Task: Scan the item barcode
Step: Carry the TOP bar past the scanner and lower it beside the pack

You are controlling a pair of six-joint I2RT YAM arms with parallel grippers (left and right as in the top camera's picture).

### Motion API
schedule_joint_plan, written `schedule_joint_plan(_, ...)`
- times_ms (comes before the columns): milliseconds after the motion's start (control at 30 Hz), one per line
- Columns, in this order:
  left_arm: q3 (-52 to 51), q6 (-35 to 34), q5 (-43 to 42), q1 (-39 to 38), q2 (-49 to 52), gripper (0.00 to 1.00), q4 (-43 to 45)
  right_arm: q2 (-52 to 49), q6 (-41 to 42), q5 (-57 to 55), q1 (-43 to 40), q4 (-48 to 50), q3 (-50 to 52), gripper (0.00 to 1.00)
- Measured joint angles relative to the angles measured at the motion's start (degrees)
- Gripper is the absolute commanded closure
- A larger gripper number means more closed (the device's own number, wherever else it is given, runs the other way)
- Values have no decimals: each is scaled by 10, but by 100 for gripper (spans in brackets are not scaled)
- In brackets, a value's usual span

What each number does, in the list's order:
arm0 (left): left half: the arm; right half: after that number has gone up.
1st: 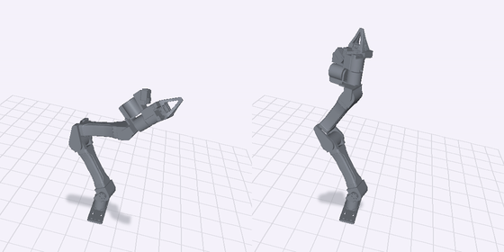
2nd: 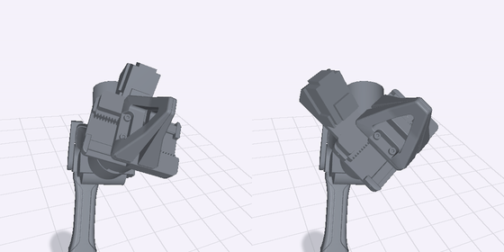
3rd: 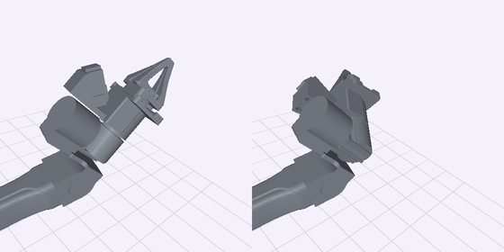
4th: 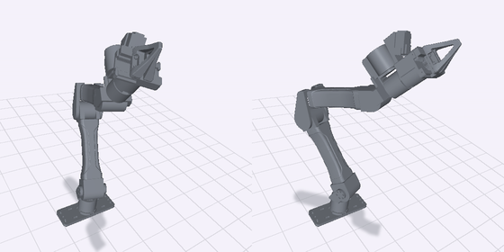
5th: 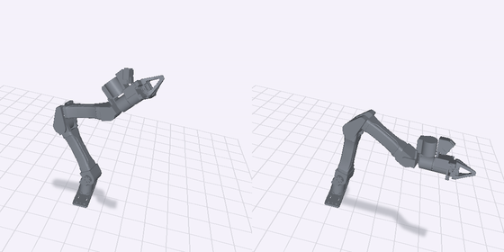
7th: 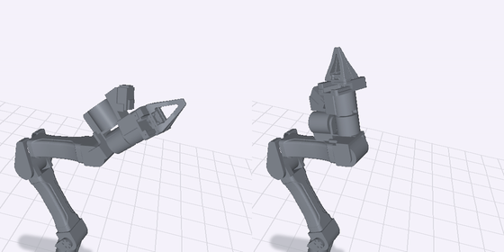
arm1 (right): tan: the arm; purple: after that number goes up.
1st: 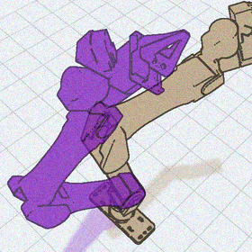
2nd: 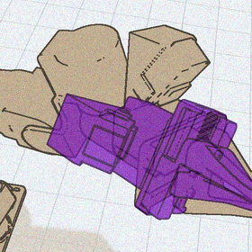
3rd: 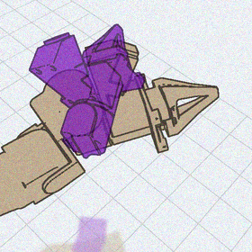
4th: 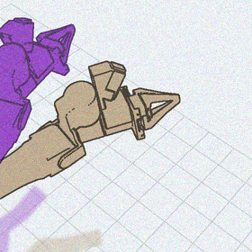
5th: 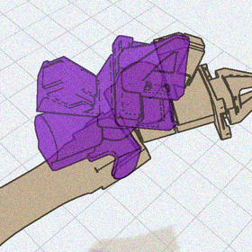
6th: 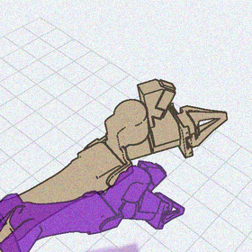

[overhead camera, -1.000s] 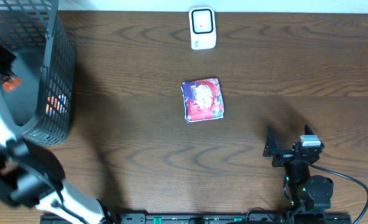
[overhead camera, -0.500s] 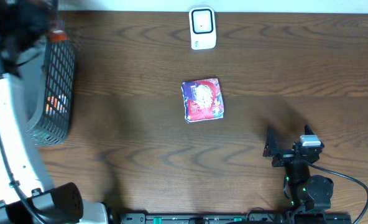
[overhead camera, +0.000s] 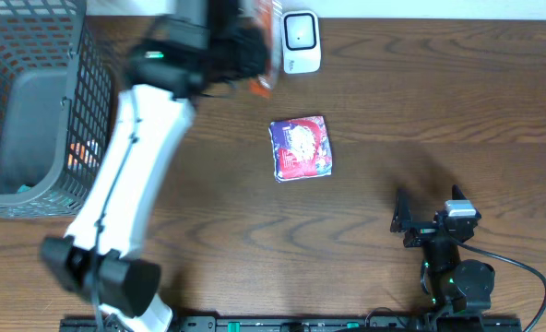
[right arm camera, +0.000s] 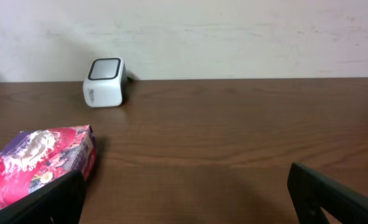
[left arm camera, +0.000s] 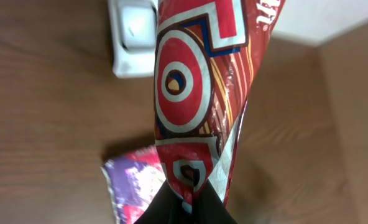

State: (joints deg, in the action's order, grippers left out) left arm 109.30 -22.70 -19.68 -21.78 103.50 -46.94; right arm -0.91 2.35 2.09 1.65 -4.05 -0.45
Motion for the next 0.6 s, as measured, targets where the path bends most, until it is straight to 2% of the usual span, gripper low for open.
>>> schedule_joint_plan(233,0,-39,51,-86,93,93,0,0,0,0,0,0,0,1)
schedule_joint_plan(600,0,-171,66,-124,185,93,10,0,0,0,0,0,0,1)
